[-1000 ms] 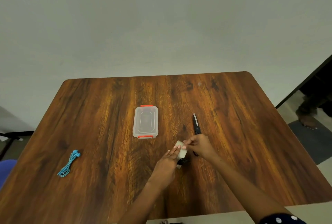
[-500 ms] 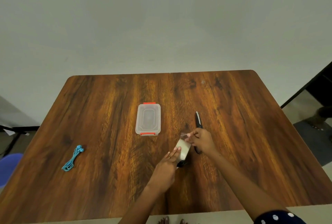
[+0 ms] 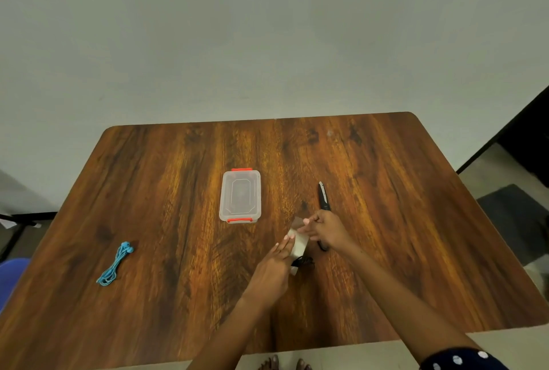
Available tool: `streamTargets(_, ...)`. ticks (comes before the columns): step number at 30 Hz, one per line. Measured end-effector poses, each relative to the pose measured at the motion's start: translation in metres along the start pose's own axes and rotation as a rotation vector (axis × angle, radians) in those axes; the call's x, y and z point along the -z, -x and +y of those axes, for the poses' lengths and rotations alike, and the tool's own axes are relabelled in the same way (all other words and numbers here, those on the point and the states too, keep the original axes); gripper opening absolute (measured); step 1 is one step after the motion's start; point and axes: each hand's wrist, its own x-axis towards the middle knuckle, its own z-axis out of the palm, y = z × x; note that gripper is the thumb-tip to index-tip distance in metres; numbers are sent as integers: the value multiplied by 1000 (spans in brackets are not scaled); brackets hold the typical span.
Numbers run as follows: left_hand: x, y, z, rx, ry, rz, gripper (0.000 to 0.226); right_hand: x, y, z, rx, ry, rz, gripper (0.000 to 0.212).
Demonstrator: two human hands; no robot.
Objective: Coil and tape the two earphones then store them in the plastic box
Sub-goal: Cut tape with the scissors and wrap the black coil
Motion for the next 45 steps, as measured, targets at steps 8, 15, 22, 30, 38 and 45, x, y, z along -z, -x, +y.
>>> streamTargets(8,19,4,-2,111,334,37,50,-5,1,-1,-78,-116,14,16)
streamTargets(15,57,-14,24,543,1692,190,22,-23,20,-5,92,145,348,17)
streamTargets(22,59,-23,20,603,1992,176,17,-38,38,-5,208,239,415,13)
streamTargets(30,59,-12,2,692,2039,166,15,-51,51,4,283,227,296,15)
streamTargets(38,63,7,-15,716,2074,73,15,-23,35,24,296,235,490,12)
streamTargets(45,68,14,-26,721,2018,12,12,-13,-8,56,-140,652,433,36)
